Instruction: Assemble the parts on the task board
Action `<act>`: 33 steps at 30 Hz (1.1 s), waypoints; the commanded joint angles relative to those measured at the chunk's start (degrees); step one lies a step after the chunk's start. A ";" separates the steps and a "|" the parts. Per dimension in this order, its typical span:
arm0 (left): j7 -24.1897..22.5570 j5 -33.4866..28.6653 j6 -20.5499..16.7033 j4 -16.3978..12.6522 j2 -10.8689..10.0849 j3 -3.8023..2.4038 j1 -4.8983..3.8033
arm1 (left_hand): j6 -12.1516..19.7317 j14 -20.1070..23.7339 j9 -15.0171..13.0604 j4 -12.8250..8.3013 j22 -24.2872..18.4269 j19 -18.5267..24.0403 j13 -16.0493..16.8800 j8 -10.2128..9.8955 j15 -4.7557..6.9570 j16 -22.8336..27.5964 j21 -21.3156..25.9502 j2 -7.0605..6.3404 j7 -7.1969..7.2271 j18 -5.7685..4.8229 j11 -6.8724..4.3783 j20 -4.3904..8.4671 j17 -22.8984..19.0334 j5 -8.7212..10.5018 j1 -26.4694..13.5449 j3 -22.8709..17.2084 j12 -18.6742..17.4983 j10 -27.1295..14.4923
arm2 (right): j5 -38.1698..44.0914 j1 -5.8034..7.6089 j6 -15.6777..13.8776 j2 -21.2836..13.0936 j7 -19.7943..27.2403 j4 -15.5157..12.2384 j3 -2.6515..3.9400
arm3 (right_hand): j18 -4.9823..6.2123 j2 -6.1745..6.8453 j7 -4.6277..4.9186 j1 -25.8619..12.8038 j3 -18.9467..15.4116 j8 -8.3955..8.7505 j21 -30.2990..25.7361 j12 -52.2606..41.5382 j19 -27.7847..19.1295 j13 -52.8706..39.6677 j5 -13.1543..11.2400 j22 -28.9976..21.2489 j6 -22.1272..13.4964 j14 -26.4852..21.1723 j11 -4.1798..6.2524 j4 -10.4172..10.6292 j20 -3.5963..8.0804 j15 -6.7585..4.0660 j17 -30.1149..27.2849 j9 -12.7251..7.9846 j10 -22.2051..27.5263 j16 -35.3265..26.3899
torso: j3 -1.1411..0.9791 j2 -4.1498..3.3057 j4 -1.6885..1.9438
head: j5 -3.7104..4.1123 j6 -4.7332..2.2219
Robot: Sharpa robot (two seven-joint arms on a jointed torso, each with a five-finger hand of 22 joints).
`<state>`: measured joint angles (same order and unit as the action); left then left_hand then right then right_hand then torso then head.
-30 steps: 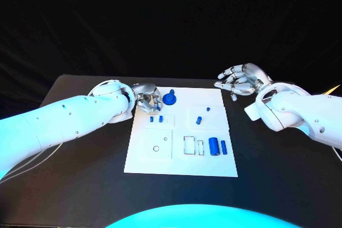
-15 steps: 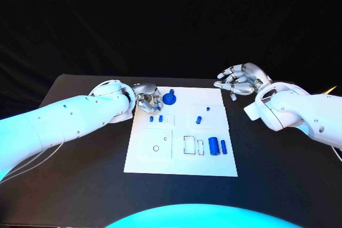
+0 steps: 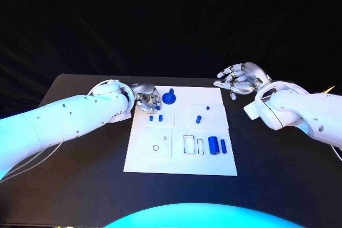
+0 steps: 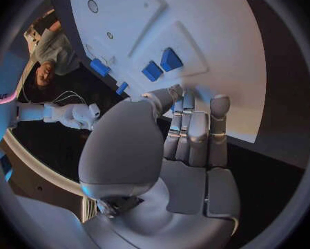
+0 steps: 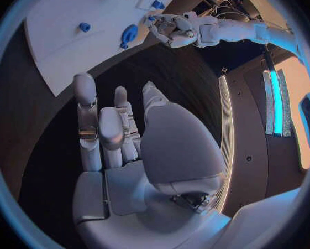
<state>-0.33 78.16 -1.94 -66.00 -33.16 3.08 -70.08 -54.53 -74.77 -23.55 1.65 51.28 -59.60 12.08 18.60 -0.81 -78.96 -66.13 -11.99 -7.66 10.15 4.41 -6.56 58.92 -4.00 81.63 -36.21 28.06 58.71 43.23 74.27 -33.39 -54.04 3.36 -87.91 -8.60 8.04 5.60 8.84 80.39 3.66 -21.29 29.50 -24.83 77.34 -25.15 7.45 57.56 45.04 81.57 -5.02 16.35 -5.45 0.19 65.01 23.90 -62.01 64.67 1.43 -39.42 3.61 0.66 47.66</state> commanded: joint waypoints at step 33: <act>0.74 0.66 0.43 0.38 -0.42 0.07 0.05 | 0.97 0.06 1.34 -1.37 0.55 0.09 -0.33 -3.11 -0.55 -0.87 -0.56 0.45 -1.44 -1.24 0.78 -0.48 -0.57 -0.90 -0.86 -0.87 -2.84 1.17 | 0.14 -0.03 0.34 0.00 -0.18 0.00 0.01 | 1.24 1.49 0.64 -0.69 1.51 -0.47 -1.66 1.69 -0.15 1.30 0.61 -1.05 0.76 -0.07 0.10 0.01 -0.30 -0.03 -0.84 0.15 1.13 -1.54 | 0.03 0.00 -0.01 | 0.04 0.13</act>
<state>0.32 78.74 -1.68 -65.60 -33.64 3.17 -70.02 -53.66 -74.73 -22.71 0.62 51.33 -59.57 12.08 16.40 -0.85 -78.96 -66.12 -12.00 -8.70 10.15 5.03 -6.59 58.83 -4.00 81.63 -37.24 26.06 59.33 43.26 74.26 -33.22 -54.05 3.13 -87.86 -8.60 8.04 5.60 8.95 80.39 3.67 -21.29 28.39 -23.73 77.34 -24.26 7.45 56.73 44.92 81.57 -5.02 16.35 -5.45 0.19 64.45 23.89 -62.01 63.80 1.44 -39.39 3.60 0.70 47.75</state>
